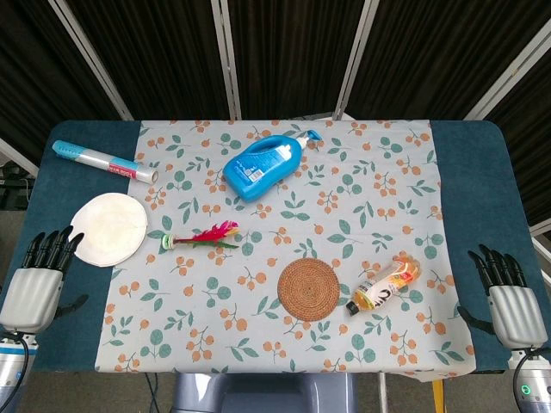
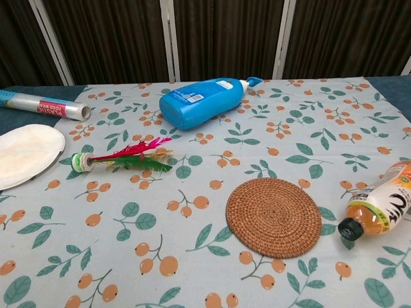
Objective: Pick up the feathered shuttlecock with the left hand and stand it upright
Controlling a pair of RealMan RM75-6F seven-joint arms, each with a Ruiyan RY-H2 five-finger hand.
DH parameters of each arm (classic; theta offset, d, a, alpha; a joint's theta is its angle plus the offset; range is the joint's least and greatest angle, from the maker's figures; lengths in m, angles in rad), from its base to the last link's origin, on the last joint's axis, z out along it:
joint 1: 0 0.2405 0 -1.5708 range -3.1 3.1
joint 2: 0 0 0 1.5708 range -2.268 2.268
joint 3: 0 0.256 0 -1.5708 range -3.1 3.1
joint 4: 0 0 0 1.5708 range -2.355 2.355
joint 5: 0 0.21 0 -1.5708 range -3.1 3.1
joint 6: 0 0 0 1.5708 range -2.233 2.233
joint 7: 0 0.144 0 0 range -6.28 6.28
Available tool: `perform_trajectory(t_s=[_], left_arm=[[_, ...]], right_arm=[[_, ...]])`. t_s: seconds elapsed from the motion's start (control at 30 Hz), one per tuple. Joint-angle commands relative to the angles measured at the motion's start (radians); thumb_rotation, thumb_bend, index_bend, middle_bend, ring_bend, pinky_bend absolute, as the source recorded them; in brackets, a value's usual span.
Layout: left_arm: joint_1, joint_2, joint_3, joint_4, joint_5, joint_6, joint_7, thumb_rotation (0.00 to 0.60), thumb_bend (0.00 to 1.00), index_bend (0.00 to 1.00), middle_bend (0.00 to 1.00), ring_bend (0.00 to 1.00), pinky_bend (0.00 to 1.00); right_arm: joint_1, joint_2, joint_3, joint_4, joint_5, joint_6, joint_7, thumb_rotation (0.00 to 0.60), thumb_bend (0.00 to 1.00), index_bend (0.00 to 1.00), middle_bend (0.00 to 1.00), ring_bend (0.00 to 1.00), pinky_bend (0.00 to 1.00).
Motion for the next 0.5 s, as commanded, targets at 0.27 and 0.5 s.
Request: perform_trajectory(t_s=[0.27,0.5], left_arm=[[0.004,-0.006,-0.005,0.002,0.003,-0.01,0.005,0.6,0.16,0.01,0.0,0.0,0.0],[-0.009,-0.015,-0.021,-0.004,-0.013,-0.04,0.002,0.6,0.16,0.02,0.0,0.0,0.0]], right_arm=[[0.001,-0.002,-0.001,-0.002,-0.005,0.002,-0.002,0.6,0.11,0.09,0.0,0.0,0.0],[0.004,-0.005,0.001,-0.001,0.001,-0.004,-0.007,0.6,0.11,0.09,0.0,0.0,0.0]])
